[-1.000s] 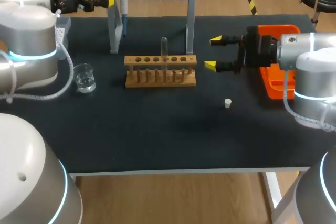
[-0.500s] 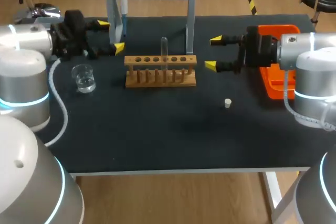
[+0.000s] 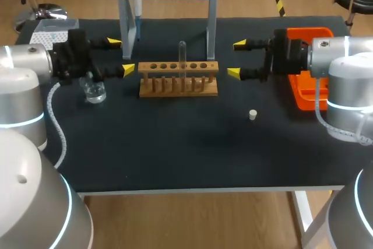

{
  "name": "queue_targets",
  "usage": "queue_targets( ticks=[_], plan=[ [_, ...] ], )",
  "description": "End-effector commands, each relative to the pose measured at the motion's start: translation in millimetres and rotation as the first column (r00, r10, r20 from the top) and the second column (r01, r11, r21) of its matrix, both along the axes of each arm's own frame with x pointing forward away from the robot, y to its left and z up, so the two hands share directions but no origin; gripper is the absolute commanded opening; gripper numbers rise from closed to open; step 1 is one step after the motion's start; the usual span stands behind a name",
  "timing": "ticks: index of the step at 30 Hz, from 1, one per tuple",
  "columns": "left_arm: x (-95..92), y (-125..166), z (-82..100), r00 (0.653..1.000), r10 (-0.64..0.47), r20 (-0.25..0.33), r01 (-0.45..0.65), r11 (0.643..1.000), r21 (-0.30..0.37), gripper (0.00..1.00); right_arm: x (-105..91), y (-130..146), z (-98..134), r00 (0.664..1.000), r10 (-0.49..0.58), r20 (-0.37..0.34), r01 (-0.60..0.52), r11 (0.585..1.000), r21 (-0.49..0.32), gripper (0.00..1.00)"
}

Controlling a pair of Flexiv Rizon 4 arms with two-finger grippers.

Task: Invert the test tube, pick up the pipette, mount the tip to pipette, aspirate from beaker and dispense into the tube, eject the tip, return the pipette, and cap with the stopper.

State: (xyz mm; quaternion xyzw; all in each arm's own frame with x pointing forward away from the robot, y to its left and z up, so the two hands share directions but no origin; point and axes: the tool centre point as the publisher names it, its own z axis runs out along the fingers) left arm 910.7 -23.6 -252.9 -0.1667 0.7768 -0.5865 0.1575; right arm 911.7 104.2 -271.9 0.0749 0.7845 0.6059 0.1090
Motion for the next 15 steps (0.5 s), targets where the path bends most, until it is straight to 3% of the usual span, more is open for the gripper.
queue_targets(
  ticks=[1, 15],
  plan=[
    [4.4, -1.9, -5.4, 1.0, -0.014, -0.017, 0.014, 1.0, 0.016, 1.0, -0.7, 0.6, -0.1, 1.0, -0.003, 0.001, 0.003, 1.0, -0.001, 1.0],
    [3.1, -2.9, -6.1, 1.0, -0.022, -0.015, 0.023, 1.0, 0.015, 1.0, -0.7, 0.6, -0.1, 1.0, -0.003, 0.001, 0.003, 1.0, -0.001, 1.0]
  ],
)
